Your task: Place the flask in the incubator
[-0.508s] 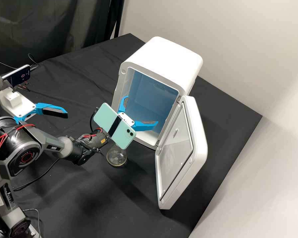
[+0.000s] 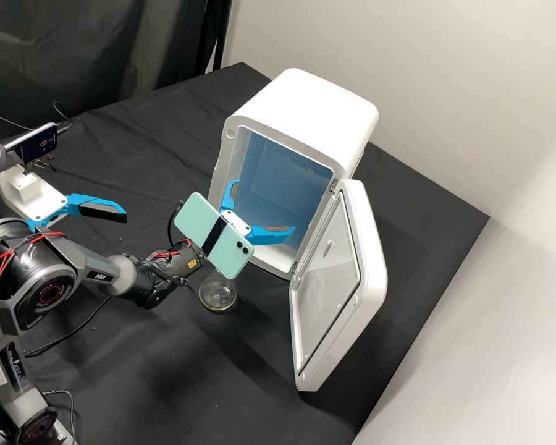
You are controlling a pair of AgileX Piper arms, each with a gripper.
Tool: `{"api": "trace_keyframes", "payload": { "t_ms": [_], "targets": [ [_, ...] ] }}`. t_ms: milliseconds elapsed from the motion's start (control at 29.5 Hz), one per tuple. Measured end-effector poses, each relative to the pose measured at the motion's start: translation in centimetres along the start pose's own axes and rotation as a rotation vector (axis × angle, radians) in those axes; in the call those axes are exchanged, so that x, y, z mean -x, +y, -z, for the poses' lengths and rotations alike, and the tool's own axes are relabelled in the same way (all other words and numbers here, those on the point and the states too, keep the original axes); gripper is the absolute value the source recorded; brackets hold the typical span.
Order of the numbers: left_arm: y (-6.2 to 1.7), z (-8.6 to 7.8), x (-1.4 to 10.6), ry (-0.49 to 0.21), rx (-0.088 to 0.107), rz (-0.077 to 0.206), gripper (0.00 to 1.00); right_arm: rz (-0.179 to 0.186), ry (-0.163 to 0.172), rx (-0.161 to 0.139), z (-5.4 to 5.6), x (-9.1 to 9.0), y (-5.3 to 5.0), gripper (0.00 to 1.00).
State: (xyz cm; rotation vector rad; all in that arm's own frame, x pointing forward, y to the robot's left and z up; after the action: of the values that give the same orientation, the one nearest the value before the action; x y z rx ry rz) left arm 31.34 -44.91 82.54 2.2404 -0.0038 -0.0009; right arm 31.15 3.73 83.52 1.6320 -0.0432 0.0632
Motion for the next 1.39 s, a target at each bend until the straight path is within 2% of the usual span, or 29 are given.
{"api": "trace_keyframes", "payload": {
  "t_ms": [34, 68, 102, 203, 237, 339, 407, 678, 746, 847, 949, 1084, 1186, 1322, 1389],
  "targets": [
    [-0.42, 0.3, -0.1, -0.006, -0.006, 0.016, 1.0, 0.0, 0.0, 0.0, 0.0, 0.0, 0.0, 1.0],
    [-0.66, 0.5, -0.2, -0.003, -0.001, 0.024, 1.0, 0.0, 0.0, 0.0, 0.0, 0.0, 0.0, 1.0],
    [-1.19, 1.0, -0.3, -0.003, 0.011, 0.044, 1.0, 0.0, 0.0, 0.0, 0.0, 0.0, 0.0, 1.0],
    [-2.03, 2.4, -0.3, 0.027, 0.057, 0.064, 1.0, 0.0, 0.0, 0.0, 0.0, 0.0, 0.0, 1.0],
    [-2.32, 2.7, -0.2, 0.037, 0.064, 0.074, 1.0, 0.0, 0.0, 0.0, 0.0, 0.0, 0.0, 1.0],
    [-2.81, 3.8, 0.0, 0.072, 0.071, 0.087, 1.0, 0.0, 0.0, 0.0, 0.0, 0.0, 0.0, 1.0],
    [-2.84, 4.4, 0.2, 0.091, 0.072, 0.086, 1.0, 0.0, 0.0, 0.0, 0.0, 0.0, 0.0, 1.0],
    [-2.4, 7.6, 0.9, 0.189, 0.069, 0.071, 1.0, 0.0, 0.0, 0.0, 0.0, 0.0, 0.0, 1.0],
    [-2.46, 8.4, 1.3, 0.2, 0.061, 0.072, 1.0, 0.0, 0.0, 0.0, 0.0, 0.0, 0.0, 1.0],
    [-2.76, 9.1, 1.9, 0.222, 0.061, 0.085, 1.0, 0.0, 0.0, 0.0, 0.0, 0.0, 0.0, 1.0],
    [-3.18, 9.1, 1.9, 0.218, 0.061, 0.101, 1.0, 0.0, 0.0, 0.0, 0.0, 0.0, 0.0, 1.0],
    [-3.71, 8.2, 1.6, 0.181, 0.058, 0.118, 1.0, 0.0, 0.0, 0.0, 0.0, 0.0, 0.0, 1.0],
    [-4.46, 7.3, 1.3, 0.145, 0.049, 0.146, 1.0, 0.0, 0.0, 0.0, 0.0, 0.0, 0.0, 1.0],
    [-5.55, 6.4, 1.0, 0.114, 0.019, 0.184, 1.0, 0.0, 0.0, 0.0, 0.0, 0.0, 0.0, 1.0],
    [-5.78, 6.4, 1.0, 0.113, 0.02, 0.191, 1.0, 0.0, 0.0, 0.0, 0.0, 0.0, 0.0, 1.0]
  ]
}}
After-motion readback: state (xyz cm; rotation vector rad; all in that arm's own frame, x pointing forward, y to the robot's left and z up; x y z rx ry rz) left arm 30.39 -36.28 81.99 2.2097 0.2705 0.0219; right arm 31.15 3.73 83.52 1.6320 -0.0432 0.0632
